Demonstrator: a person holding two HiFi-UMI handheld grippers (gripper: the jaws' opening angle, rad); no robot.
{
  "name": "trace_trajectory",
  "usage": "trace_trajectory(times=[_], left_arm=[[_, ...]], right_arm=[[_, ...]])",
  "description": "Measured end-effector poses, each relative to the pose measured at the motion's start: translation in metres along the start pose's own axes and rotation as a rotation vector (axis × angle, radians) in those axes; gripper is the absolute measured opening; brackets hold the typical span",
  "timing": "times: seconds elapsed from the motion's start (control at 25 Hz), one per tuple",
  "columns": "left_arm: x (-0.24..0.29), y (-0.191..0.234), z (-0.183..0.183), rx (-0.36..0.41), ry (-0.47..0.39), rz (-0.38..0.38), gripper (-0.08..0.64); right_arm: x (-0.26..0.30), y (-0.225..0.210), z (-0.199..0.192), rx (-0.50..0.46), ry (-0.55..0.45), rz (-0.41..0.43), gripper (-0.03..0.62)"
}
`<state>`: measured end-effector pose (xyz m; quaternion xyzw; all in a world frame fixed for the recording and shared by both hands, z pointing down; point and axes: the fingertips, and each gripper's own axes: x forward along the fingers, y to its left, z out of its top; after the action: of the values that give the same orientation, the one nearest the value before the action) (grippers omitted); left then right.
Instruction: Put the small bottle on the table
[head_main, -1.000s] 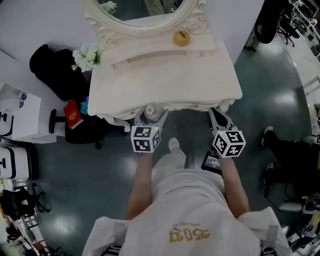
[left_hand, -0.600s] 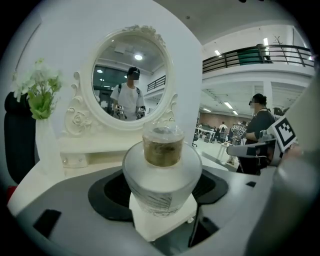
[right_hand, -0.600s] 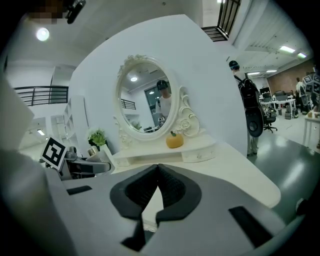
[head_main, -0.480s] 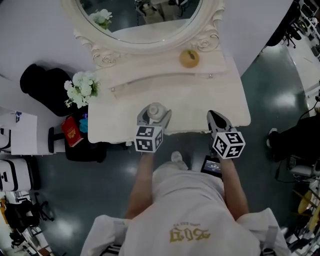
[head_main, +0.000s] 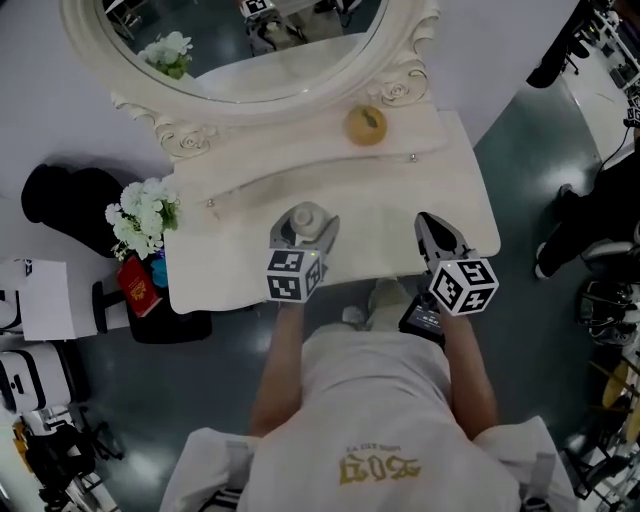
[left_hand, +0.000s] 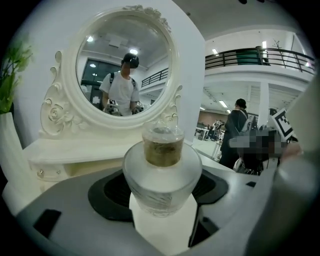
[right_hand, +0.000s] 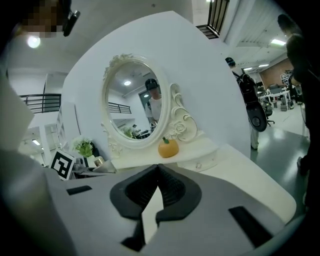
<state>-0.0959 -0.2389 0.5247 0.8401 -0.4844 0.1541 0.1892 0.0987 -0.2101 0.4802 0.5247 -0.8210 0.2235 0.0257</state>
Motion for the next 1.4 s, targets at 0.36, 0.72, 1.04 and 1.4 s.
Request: trace_trajectory(times=[0.36, 0.72, 1.04, 1.4], left_arm=[[0.029, 0.009, 0.003, 0.013, 0.018, 0.004, 0.347], [0.047, 0.016, -0.011, 0.005, 0.067, 0.004, 0.347], [0.071, 0.018, -0.034, 0.012, 0.140, -0.010, 0.347], [0.097, 0.022, -0.066, 0.041, 0.236, -0.009, 0.347]], right_arm=[[0.031, -0.023, -0.010, -0.015, 0.058, 0.011, 0.012], [0.055, -0.018, -0.025, 0.006, 0.104, 0.082, 0.012], [0.075, -0.029, -0.036, 0.036, 0.153, 0.087, 0.012], [0.091, -0.045, -0.055, 0.060, 0.212, 0.080, 0.012]])
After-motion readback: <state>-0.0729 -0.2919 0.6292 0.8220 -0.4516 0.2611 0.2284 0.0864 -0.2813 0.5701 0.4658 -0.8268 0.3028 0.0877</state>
